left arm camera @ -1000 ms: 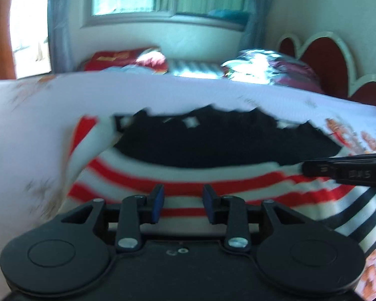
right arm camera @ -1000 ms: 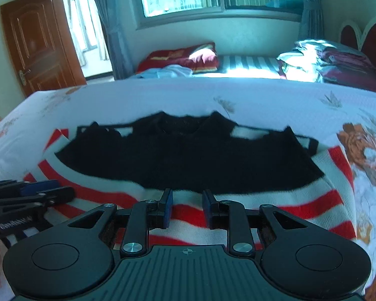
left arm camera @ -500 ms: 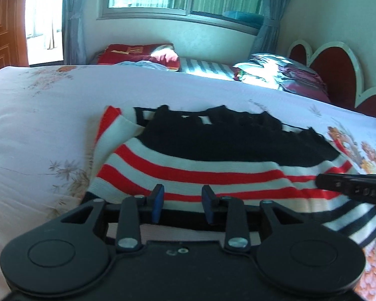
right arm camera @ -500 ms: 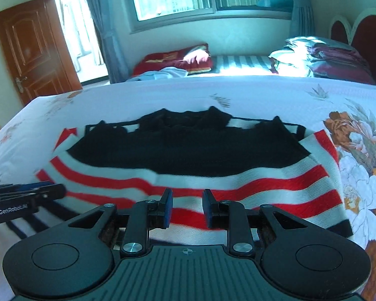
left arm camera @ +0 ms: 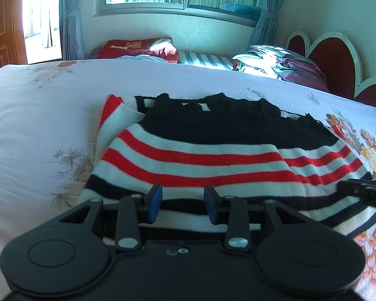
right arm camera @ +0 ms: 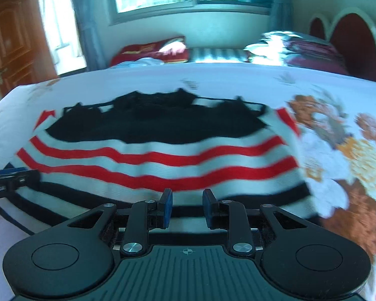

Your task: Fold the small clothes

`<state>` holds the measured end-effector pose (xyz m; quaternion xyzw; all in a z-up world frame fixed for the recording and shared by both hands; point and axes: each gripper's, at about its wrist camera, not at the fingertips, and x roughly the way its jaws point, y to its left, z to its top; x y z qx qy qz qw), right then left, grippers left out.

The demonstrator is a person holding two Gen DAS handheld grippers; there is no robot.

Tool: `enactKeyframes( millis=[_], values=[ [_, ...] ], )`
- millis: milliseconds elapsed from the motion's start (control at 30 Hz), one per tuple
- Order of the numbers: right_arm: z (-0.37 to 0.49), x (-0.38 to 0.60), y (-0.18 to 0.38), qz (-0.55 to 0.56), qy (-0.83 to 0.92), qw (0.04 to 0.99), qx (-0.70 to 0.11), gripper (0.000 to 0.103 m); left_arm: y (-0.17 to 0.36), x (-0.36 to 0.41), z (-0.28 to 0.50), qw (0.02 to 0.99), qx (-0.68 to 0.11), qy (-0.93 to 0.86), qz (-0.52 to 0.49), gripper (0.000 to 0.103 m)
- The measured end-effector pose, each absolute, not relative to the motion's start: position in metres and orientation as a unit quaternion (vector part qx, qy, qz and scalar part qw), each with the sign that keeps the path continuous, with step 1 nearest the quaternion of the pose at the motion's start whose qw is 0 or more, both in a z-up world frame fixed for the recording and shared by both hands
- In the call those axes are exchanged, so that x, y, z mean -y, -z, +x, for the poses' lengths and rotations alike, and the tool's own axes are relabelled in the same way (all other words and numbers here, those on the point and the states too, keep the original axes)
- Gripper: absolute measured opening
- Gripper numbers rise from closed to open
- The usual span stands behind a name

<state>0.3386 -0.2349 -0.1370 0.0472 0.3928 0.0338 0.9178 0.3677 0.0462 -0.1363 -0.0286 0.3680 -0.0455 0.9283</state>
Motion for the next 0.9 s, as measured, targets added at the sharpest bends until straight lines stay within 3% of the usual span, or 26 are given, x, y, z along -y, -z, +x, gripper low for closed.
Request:
enactKeyframes(
  millis=[433,900],
  values=[
    [0.314,0.264,0.149,0.020,0.053,0.909,-0.414,0.033,0.146,-0.055,0.359,0.923,-0.380,0.057,-0.011,0.036],
    [0.315,0.268,0.154,0.007,0.021,0.905,-0.424,0.037,0.145,-0.041,0.358,0.921,-0.389,0.027,0.003,0.039]
  ],
)
